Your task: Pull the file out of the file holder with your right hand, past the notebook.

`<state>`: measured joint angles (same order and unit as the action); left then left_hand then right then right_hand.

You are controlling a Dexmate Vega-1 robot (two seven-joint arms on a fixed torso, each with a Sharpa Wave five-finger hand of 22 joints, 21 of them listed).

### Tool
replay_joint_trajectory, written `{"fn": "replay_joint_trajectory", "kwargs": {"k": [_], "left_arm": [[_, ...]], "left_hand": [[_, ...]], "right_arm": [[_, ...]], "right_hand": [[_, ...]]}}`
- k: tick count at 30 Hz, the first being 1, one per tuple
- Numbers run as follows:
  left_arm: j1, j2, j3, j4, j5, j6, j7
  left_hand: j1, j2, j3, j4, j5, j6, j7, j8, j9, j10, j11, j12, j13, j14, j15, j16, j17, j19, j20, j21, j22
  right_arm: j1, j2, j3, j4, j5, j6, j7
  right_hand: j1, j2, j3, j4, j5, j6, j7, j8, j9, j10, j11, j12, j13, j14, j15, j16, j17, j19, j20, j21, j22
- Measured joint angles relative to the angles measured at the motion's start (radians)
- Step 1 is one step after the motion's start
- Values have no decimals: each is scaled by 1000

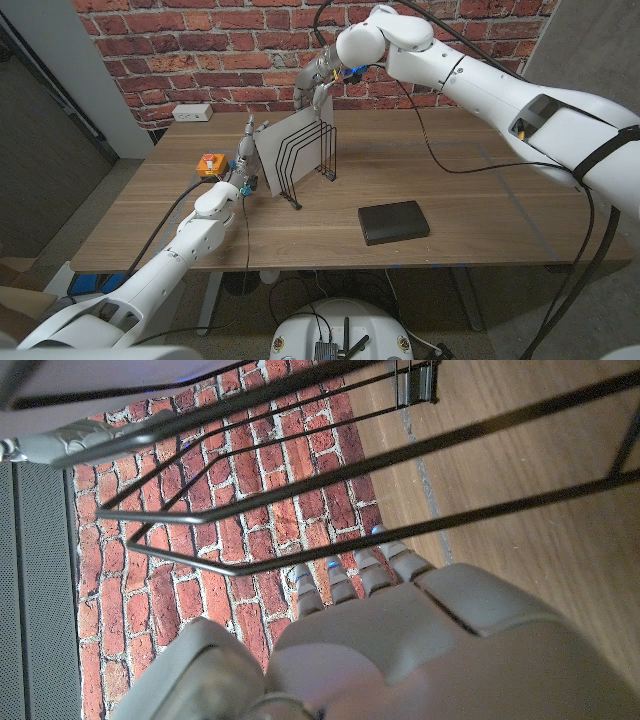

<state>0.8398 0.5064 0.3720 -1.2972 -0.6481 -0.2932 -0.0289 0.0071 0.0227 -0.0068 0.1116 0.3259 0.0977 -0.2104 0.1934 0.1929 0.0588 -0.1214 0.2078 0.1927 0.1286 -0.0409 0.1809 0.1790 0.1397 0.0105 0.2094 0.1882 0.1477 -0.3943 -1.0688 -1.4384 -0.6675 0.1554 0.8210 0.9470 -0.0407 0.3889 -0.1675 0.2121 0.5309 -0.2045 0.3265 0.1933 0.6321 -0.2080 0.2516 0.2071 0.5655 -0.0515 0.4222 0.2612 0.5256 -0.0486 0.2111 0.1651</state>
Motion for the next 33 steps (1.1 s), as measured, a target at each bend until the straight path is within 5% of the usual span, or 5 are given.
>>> {"fn": "replay_joint_trajectory", "kwargs": {"k": [18,33], "left_arm": [[0,-1,1,0,1,0,0],[0,-1,1,0,1,0,0]], "left_hand": [[0,0,0,0,0,0,0,0,0,0,0,0,0,0,0,0,0,0,0,0,0],[0,0,0,0,0,0,0,0,0,0,0,0,0,0,0,0,0,0,0,0,0]], "right_arm": [[-42,-15,18,-20,-63,24,-94],[-66,-19,30,-19,-94,50,-164]], "right_hand": [[73,-2,-31,7,19,125,-2,72,23,151,1,8,22,140,-15,18,13,62,-5,0,5],[123,16,-110,20,51,199,3,176,37,274,-1,-8,97,286,-58,-39,54,99,-9,-4,10]]}}
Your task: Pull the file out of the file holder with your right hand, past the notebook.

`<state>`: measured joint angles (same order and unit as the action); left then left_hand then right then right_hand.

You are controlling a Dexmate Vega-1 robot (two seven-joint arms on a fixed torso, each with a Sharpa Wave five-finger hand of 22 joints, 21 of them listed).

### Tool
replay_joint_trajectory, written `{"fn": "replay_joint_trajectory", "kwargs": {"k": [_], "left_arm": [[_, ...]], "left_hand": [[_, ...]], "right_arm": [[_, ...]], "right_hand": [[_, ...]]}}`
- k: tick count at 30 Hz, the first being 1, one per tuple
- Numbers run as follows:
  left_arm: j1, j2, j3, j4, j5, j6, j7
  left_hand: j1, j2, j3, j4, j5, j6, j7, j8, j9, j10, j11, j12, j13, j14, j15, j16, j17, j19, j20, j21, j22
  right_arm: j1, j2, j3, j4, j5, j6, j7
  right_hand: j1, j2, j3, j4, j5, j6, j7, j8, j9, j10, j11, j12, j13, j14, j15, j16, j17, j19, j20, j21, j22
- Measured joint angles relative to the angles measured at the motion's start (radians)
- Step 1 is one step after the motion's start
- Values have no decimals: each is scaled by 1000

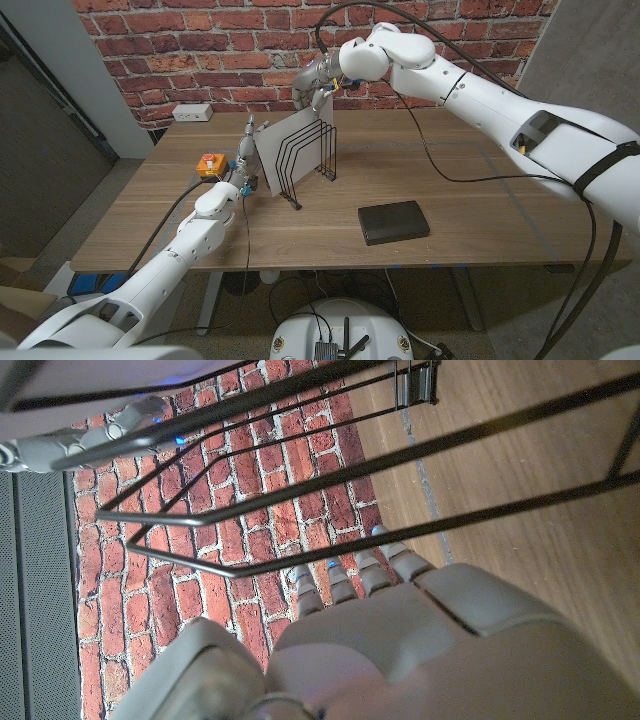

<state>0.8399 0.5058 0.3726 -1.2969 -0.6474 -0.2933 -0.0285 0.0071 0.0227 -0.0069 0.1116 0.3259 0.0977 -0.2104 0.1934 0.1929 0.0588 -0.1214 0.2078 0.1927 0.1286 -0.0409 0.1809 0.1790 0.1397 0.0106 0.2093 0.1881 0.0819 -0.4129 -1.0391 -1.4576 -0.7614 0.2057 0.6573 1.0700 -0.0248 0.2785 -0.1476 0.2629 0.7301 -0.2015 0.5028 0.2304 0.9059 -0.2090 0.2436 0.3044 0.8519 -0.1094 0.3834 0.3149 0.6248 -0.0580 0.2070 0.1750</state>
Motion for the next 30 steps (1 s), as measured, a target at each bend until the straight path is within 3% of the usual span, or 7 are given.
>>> {"fn": "replay_joint_trajectory", "kwargs": {"k": [23,30], "left_arm": [[0,1,0,0,0,0,-1],[0,1,0,0,0,0,-1]], "left_hand": [[0,0,0,0,0,0,0,0,0,0,0,0,0,0,0,0,0,0,0,0,0],[0,0,0,0,0,0,0,0,0,0,0,0,0,0,0,0,0,0,0,0,0]], "right_arm": [[1,14,2,50,3,53,-41],[5,16,2,59,13,68,-44]], "right_hand": [[45,66,-61,2,-36,101,-2,101,-1,128,4,-22,31,128,-36,-40,88,45,-6,12,9],[32,89,-69,9,-42,125,-3,108,-17,150,4,-22,42,147,-45,-47,105,54,-5,16,9]]}}
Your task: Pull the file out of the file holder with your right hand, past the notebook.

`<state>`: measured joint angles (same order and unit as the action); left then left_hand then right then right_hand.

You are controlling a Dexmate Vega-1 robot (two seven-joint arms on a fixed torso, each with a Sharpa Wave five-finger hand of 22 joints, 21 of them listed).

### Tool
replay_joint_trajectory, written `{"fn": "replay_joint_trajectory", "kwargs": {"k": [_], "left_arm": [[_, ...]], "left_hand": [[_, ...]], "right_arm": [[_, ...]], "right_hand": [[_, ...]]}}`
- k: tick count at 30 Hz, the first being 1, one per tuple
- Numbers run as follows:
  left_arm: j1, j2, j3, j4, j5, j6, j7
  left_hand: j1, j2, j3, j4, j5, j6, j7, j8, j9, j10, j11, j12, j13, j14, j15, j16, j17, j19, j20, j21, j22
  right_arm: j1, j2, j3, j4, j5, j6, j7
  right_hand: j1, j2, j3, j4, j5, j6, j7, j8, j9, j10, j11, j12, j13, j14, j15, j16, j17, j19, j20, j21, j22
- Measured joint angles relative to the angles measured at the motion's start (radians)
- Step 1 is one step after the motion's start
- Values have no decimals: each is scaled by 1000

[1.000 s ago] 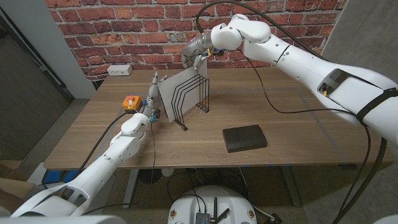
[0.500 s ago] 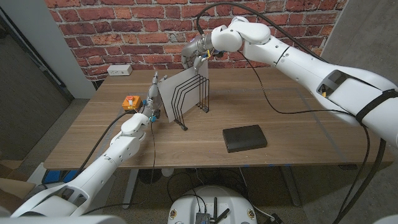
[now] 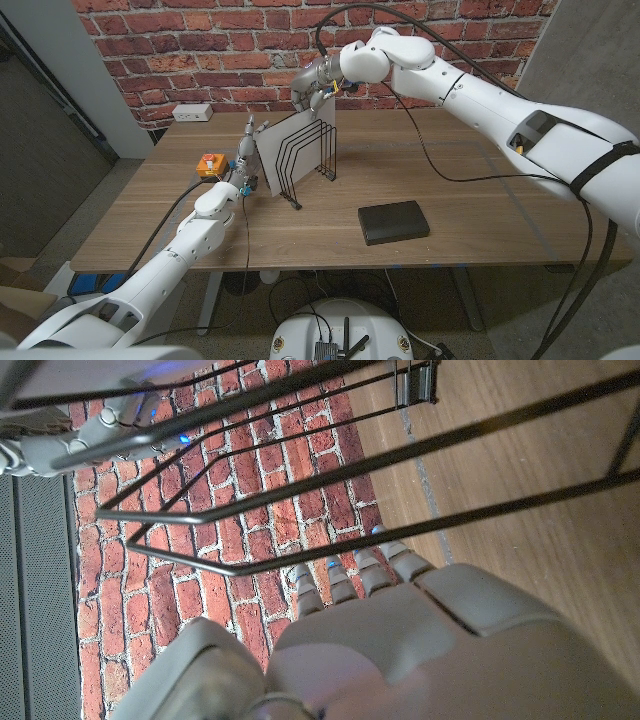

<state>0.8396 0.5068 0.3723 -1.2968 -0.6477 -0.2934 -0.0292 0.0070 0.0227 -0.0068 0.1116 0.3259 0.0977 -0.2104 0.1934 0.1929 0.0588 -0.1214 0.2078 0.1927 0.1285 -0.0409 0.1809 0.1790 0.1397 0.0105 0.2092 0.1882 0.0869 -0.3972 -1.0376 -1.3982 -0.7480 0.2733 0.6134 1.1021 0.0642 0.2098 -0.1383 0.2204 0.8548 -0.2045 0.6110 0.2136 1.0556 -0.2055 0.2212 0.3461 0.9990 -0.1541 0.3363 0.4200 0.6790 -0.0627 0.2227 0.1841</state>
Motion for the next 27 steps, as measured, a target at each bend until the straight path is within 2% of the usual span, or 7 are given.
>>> {"fn": "replay_joint_trajectory", "kwargs": {"k": [4,9,19,27], "left_arm": [[0,0,0,0,0,0,0],[0,0,0,0,0,0,0],[0,0,0,0,0,0,0],[0,0,0,-1,0,0,0]], "left_hand": [[0,0,0,0,0,0,0,0,0,0,0,0,0,0,0,0,0,0,0,0,0],[0,0,0,0,0,0,0,0,0,0,0,0,0,0,0,0,0,0,0,0,0],[0,0,0,0,0,0,0,0,0,0,0,0,0,0,0,0,0,0,0,0,0],[0,0,0,0,0,0,0,0,0,0,0,0,0,0,0,0,0,0,0,0,0]], "right_arm": [[5,1,0,7,5,4,0],[7,1,0,7,11,4,6],[10,2,5,0,24,-3,25],[16,6,6,1,35,-8,38]], "right_hand": [[-14,14,-2,1,-8,11,0,8,-7,2,-2,0,4,9,-5,-4,5,0,0,0,0],[-25,25,-9,1,-14,21,1,8,-15,17,2,0,9,24,-9,-11,9,0,0,8,5],[-26,44,-6,-2,-22,35,2,8,-27,36,0,5,29,36,-14,-20,19,4,-4,8,5],[-47,65,-1,-3,-28,54,3,-11,-33,47,0,4,47,47,-21,-41,19,3,-4,15,5]]}}
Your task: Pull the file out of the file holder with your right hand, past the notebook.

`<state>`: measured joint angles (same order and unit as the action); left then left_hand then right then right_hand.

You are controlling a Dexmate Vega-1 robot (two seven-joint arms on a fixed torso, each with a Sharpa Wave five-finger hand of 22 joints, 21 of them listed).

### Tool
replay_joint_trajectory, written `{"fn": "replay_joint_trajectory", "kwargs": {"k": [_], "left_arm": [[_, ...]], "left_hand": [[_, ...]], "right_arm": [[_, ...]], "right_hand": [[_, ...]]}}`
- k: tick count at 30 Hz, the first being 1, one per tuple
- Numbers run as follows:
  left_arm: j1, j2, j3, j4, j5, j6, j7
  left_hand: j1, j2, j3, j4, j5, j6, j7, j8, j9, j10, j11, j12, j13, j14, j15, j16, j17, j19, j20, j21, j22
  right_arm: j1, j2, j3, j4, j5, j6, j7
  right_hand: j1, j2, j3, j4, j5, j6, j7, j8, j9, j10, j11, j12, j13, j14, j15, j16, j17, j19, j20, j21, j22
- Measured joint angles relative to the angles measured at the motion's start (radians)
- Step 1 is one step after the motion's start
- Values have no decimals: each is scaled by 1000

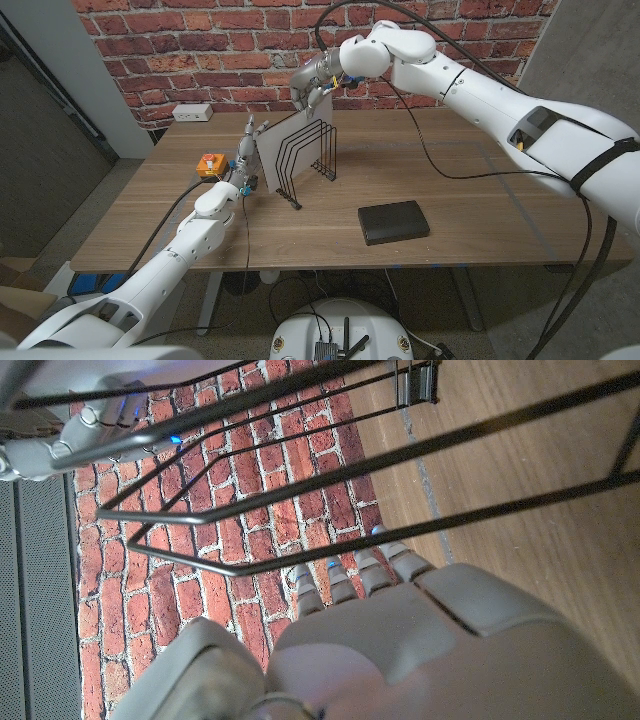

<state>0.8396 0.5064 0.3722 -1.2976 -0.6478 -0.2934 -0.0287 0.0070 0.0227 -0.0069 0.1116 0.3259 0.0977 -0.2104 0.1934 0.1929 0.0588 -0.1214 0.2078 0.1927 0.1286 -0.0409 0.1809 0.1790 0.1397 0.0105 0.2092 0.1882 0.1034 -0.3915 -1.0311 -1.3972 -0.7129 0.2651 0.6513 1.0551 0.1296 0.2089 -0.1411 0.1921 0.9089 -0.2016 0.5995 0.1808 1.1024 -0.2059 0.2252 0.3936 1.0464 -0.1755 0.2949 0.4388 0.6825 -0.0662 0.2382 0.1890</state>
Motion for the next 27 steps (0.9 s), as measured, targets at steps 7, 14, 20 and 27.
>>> {"fn": "replay_joint_trajectory", "kwargs": {"k": [7,14,20,27], "left_arm": [[0,0,0,-1,0,0,0],[0,0,0,-1,0,0,0],[0,0,0,-1,0,0,0],[0,1,-1,-1,-1,2,0]], "left_hand": [[0,0,0,0,0,0,0,0,0,0,0,0,0,0,0,0,0,0,0,0,0],[0,0,0,0,0,0,0,0,0,0,0,0,0,0,0,0,0,0,0,0,0],[0,0,0,0,0,0,0,0,0,0,0,0,0,0,0,0,0,0,0,0,0],[0,0,0,0,0,0,0,0,0,0,0,0,0,0,0,0,0,0,0,0,0]], "right_arm": [[9,7,1,14,14,-2,10],[17,10,4,23,30,-8,20],[22,10,8,27,48,-13,30],[26,2,17,22,70,-18,41]], "right_hand": [[-5,5,12,-7,-4,11,0,-12,-1,9,2,-2,10,10,-3,-10,8,0,0,0,0],[-5,5,22,-11,-8,21,0,-20,-2,14,1,-6,17,16,-6,-14,14,0,0,0,0],[-5,5,30,-14,-8,31,1,-27,-1,21,0,-10,17,16,-6,-18,22,0,0,6,4],[-5,5,33,-13,-11,32,0,-39,1,23,-1,-13,21,19,-9,-21,28,0,0,8,4]]}}
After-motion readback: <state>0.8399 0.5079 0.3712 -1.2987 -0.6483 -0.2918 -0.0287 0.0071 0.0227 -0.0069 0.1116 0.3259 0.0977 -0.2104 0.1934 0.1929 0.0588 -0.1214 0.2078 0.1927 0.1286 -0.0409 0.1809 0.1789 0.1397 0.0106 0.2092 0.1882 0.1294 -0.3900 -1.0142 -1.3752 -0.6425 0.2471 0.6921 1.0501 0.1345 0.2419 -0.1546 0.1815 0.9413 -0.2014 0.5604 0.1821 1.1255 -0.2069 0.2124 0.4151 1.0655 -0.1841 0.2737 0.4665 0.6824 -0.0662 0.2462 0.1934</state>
